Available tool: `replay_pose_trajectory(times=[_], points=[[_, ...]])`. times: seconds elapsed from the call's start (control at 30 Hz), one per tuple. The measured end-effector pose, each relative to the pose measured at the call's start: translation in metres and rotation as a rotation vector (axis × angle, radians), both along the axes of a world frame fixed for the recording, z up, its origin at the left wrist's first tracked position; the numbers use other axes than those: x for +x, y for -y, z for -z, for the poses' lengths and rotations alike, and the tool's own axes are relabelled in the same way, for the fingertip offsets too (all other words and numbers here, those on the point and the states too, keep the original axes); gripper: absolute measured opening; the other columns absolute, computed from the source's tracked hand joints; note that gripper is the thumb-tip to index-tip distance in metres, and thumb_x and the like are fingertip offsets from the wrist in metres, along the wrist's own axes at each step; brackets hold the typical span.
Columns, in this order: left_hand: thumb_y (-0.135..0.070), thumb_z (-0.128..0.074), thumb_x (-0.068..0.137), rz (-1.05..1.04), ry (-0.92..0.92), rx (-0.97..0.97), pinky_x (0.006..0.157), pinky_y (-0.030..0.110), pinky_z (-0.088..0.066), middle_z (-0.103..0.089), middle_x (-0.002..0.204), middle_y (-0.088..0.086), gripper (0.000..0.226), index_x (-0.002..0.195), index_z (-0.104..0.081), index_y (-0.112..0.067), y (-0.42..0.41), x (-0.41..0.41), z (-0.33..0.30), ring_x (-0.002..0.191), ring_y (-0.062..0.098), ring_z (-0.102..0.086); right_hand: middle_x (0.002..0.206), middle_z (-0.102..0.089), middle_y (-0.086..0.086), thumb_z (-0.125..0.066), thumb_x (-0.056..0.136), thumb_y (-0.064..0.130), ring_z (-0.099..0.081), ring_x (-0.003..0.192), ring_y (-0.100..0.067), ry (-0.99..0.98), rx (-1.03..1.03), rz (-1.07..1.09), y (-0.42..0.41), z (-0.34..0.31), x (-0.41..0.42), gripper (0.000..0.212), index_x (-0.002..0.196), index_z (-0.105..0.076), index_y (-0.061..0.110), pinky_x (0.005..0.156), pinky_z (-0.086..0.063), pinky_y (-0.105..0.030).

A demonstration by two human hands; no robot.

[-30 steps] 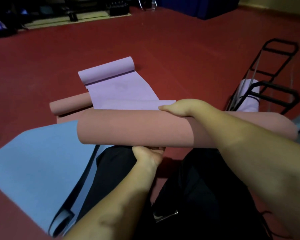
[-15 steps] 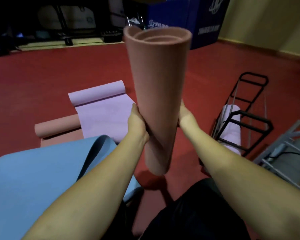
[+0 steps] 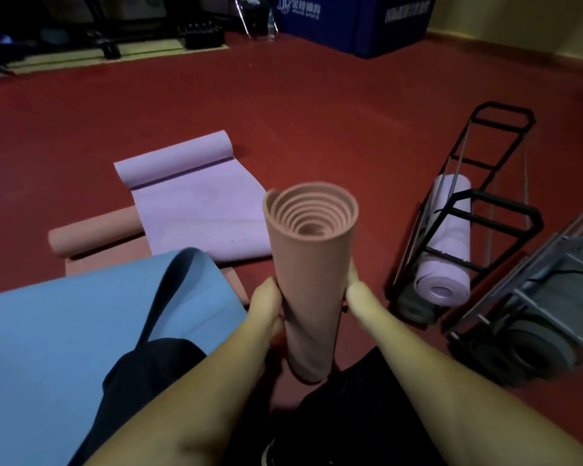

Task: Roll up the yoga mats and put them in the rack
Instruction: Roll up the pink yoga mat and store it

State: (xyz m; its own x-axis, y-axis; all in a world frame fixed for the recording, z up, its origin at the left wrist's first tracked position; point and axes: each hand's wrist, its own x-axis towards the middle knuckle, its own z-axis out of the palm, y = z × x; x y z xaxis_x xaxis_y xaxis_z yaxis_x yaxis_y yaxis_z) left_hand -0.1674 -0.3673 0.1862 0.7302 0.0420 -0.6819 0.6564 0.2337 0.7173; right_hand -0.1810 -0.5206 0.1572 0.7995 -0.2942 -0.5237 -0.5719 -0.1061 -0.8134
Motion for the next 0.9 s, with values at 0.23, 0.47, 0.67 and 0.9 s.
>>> replay_pose_trajectory(times=[0.23,0.47,0.67,0.9], points=[[-0.04,-0.034,0.107,0.073,-0.054,-0.059,0.106,0.044,-0.043,-0.05,0.142,0.02,0.056,0.142,-0.045,0.002,0.004,-0.012,0.006,0.129,0.035,-0.052,0.108,-0.067,-0.001,-0.046,0.102,0.031,-0.06,0.1,-0.018,0.22,-0.171,-0.022,0.01,0.031,-0.006,0.013,0.104,-0.06,0.029,0.091,-0.048,-0.035],[-0.069,-0.045,0.081,0.065,0.067,0.219,0.101,0.043,-0.047,-0.063,0.129,-0.001,0.061,0.121,-0.067,-0.029,0.012,0.008,0.048,0.105,0.023,-0.058,0.109,-0.066,0.021,-0.04,0.08,0.079,-0.054,0.116,-0.006,0.284,0.182,0.23,0.004,-0.047,-0.01,0.051,0.096,-0.069,0.04,0.11,-0.038,-0.038],[-0.058,-0.051,0.082,0.137,0.11,0.279,0.099,0.041,-0.048,-0.07,0.113,0.003,0.041,0.094,-0.068,-0.022,0.02,0.01,0.059,0.104,0.027,-0.061,0.12,-0.069,0.012,-0.053,0.066,0.082,-0.06,0.115,-0.008,0.28,0.237,0.315,0.007,-0.06,-0.028,0.083,0.127,-0.065,0.026,0.109,-0.042,-0.038],[-0.066,-0.038,0.097,0.251,0.157,0.017,0.072,0.03,-0.049,-0.073,0.092,-0.009,0.049,0.105,-0.07,-0.03,0.019,-0.015,-0.05,0.088,0.009,-0.064,0.099,-0.075,0.005,-0.051,0.086,0.051,-0.064,0.096,-0.016,0.276,0.245,0.273,0.024,-0.068,-0.04,0.036,0.1,-0.073,0.028,0.074,-0.043,-0.033]])
